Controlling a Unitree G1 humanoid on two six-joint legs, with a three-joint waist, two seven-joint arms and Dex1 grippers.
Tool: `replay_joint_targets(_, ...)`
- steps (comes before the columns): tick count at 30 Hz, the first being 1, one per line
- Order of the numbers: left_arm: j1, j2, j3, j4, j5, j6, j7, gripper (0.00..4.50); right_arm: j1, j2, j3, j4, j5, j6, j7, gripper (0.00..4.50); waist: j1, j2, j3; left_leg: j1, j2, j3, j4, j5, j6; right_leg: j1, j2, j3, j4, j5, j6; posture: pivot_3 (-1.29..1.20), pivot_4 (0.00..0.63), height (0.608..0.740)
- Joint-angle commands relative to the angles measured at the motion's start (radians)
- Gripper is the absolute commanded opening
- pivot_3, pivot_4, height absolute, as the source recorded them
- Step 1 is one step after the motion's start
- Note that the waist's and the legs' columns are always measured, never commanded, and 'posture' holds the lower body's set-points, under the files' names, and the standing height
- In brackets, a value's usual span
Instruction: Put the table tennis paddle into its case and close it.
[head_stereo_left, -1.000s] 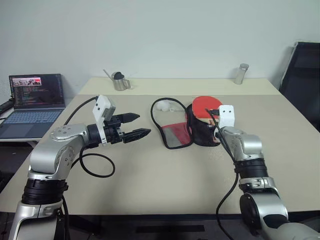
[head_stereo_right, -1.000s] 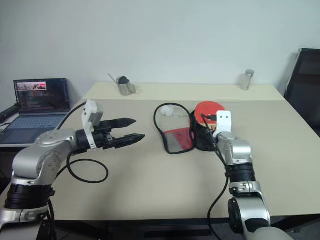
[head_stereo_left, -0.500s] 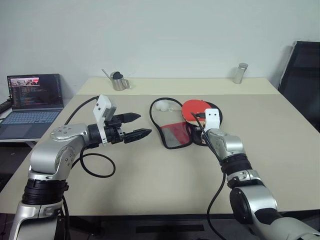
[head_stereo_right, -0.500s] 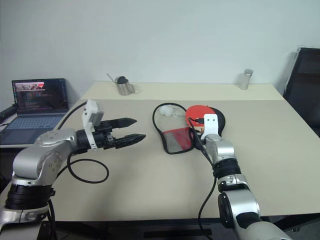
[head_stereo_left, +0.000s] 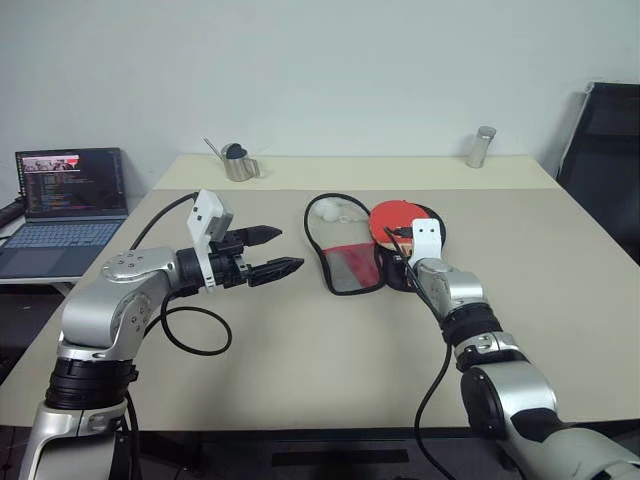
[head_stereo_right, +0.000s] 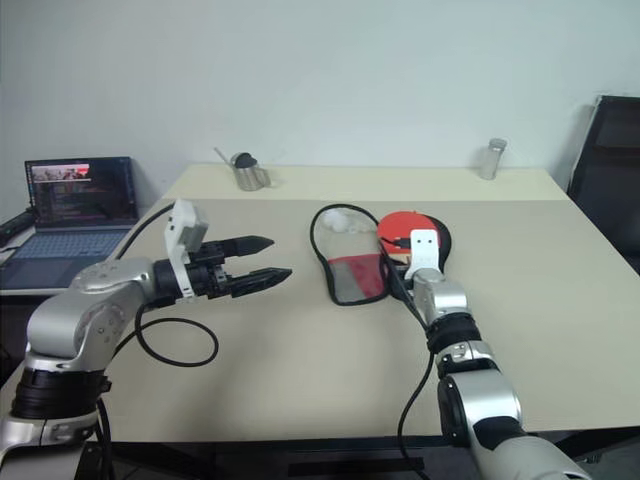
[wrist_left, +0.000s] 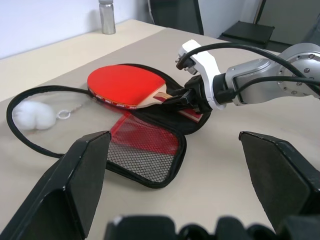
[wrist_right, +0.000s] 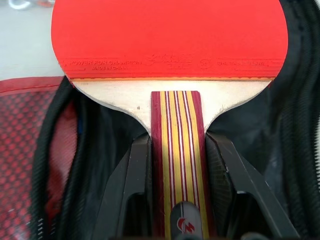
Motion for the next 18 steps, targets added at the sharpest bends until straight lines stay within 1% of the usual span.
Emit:
replay_joint_targets(1, -0.009, 0.004, 0.020, -0.038, -0.008, -0.015, 0.004, 4.50, -0.041, -0.024, -0.002, 0.000, -0.025, -0.052, -0.030, 1.11, 0.000, 0.000, 0.000, 0.000, 0.000, 0.000, 0.000, 0.000, 0.000, 0.000, 0.000, 0.000, 0.000, 0.000, 0.000, 0.00, 0.150, 0.740)
replay_joint_targets(10, -0.007, 0.005, 0.022, -0.040, -0.009, -0.014, 0.003, 4.50, -0.053, -0.024, 0.015, 0.074, -0.050, -0.098, -0.035, 1.11, 0.000, 0.000, 0.000, 0.000, 0.000, 0.000, 0.000, 0.000, 0.000, 0.000, 0.000, 0.000, 0.000, 0.000, 0.000, 0.00, 0.150, 0.740)
replay_joint_targets(18, -0.006, 0.006, 0.022, -0.040, -0.008, -0.016, 0.003, 4.50, -0.072, -0.023, 0.003, 0.159, -0.051, -0.136, -0.063, 1.11, -0.001, 0.000, 0.000, 0.000, 0.000, 0.000, 0.001, 0.000, 0.000, 0.000, 0.000, 0.000, 0.001, 0.000, 0.000, 0.00, 0.150, 0.740)
